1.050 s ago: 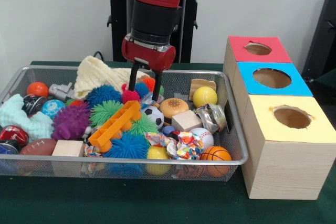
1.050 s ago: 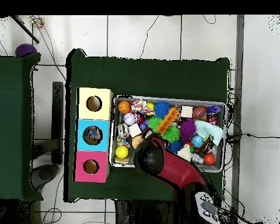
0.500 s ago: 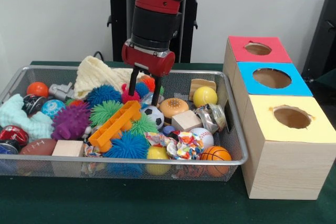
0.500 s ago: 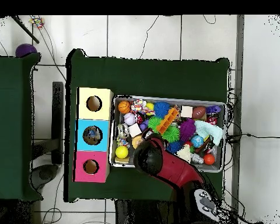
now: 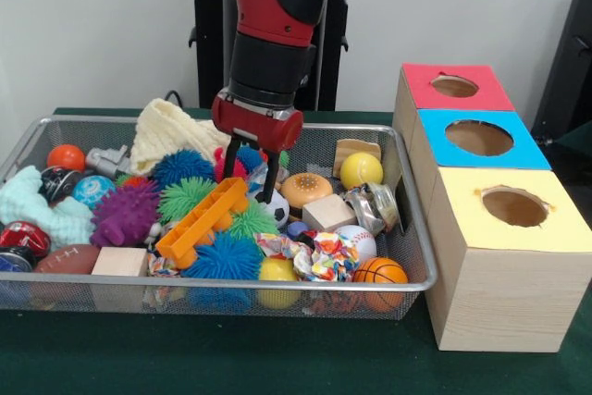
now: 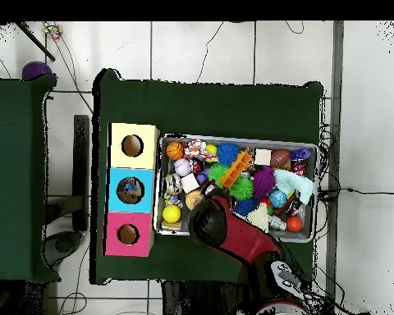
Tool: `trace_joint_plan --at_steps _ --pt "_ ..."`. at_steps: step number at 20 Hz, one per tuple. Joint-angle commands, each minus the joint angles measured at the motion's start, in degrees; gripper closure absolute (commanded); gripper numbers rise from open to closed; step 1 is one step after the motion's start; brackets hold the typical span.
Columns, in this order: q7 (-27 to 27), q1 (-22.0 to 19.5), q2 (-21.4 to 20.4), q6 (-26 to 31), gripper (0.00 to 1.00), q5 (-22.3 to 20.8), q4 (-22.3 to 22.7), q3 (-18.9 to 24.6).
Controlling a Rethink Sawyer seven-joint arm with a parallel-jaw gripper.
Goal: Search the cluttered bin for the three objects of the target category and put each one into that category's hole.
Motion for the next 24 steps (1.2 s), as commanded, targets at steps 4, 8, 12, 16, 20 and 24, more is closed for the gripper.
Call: trace_joint_plan --at_steps 4,8,12,16,20,24 --pt "14.90 0.47 2.85 -3.52 0.00 3.64 -0.78 3.67" --pt "16.54 1.66 2.83 -2.46 0.00 5.94 0.07 3.55" --pt "17.64 1.70 2.54 -1.98 0.00 7.08 1.17 3.93" --pt "18.51 1.55 2.59 -3.09 0.00 6.83 2.11 4.24" --pt "18.95 1.62 2.40 -3.88 0.00 6.28 3.21 4.04" --pt "19.31 2.11 2.08 -4.04 0.00 5.87 3.87 3.76"
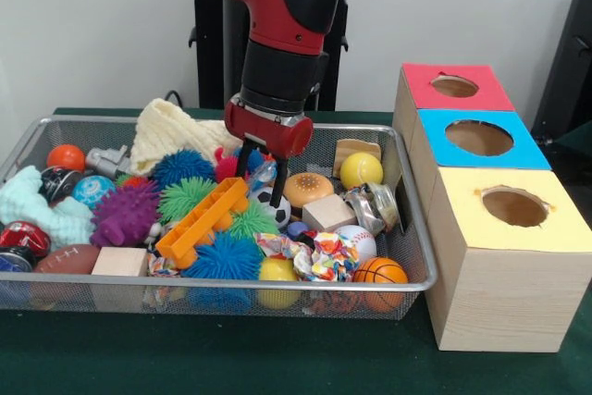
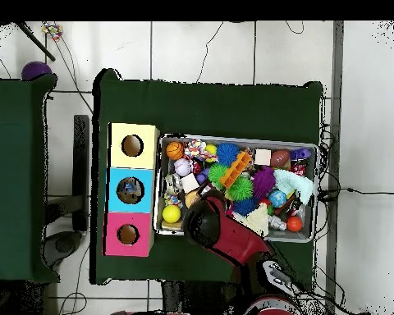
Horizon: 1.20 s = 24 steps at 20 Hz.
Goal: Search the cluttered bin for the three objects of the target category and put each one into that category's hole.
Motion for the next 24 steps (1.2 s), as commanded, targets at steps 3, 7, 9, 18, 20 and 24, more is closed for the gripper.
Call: trace_joint_plan --at_steps 3,7,9,18,20,24 --pt "15.41 0.20 0.81 -3.08 0.00 1.73 3.17 3.84" --pt "16.97 -0.52 0.65 -3.93 0.00 1.91 4.43 5.08" --pt "17.69 -0.78 -0.06 -3.61 0.00 2.26 5.39 5.68" --pt "20.14 -0.69 -0.53 -6.11 0.00 3.59 8.44 6.15" --pt "20.59 -0.80 -0.28 -6.99 0.00 3.63 9.01 6.30" --pt "19.36 -1.01 -0.23 -6.98 1.00 2.28 9.36 6.35"
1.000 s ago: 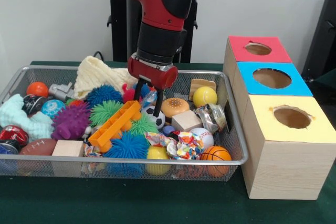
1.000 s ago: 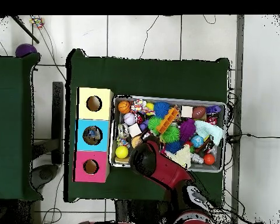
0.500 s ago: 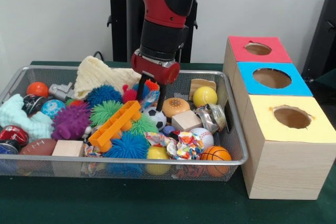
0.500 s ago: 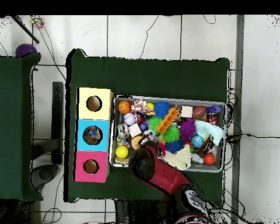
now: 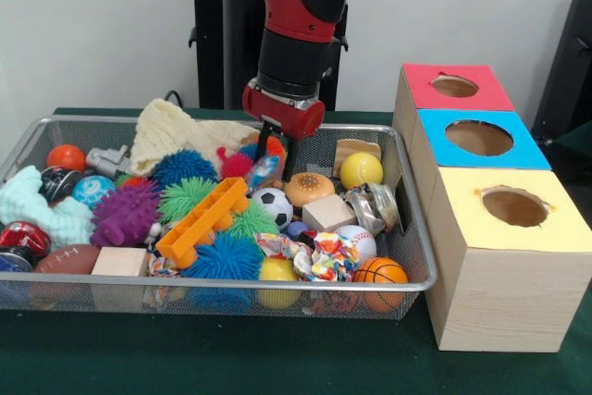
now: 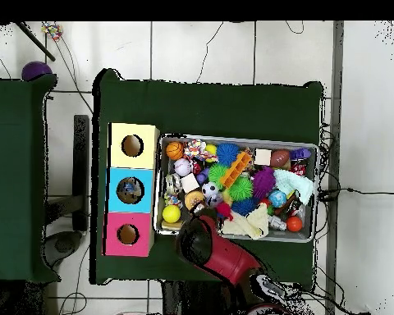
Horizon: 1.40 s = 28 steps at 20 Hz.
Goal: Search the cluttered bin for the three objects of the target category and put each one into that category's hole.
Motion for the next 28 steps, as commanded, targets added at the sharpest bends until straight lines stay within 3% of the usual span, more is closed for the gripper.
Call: trace_joint_plan --at_steps 1,14,23,28 --pt "17.22 -0.78 0.47 -3.73 1.00 2.14 1.60 4.77" --pt "14.75 -1.73 -2.28 -2.06 1.00 0.02 0.70 3.50" --pt "9.26 -3.65 -19.05 10.07 1.00 -3.36 9.43 -1.32" --pt "8.37 -8.54 -23.94 10.04 1.00 -7.71 13.53 -1.48"
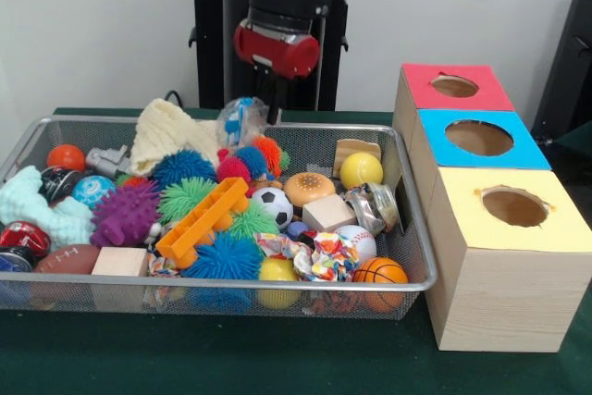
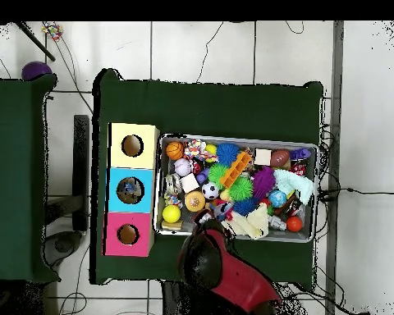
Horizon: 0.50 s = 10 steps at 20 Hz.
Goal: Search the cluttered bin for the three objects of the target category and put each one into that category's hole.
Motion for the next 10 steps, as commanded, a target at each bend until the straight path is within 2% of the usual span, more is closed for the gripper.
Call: trace_joint_plan --at_steps 1,3,6,10 --pt "5.70 -6.22 -10.45 6.72 1.00 -5.63 6.15 -1.44" --pt "5.49 -8.74 -11.68 6.51 1.00 -7.58 7.32 -0.91" --pt "4.89 -12.45 -11.17 5.38 1.00 -10.52 7.83 -0.77" --pt "5.33 -16.11 -6.08 1.36 1.00 -13.23 6.18 -0.83"
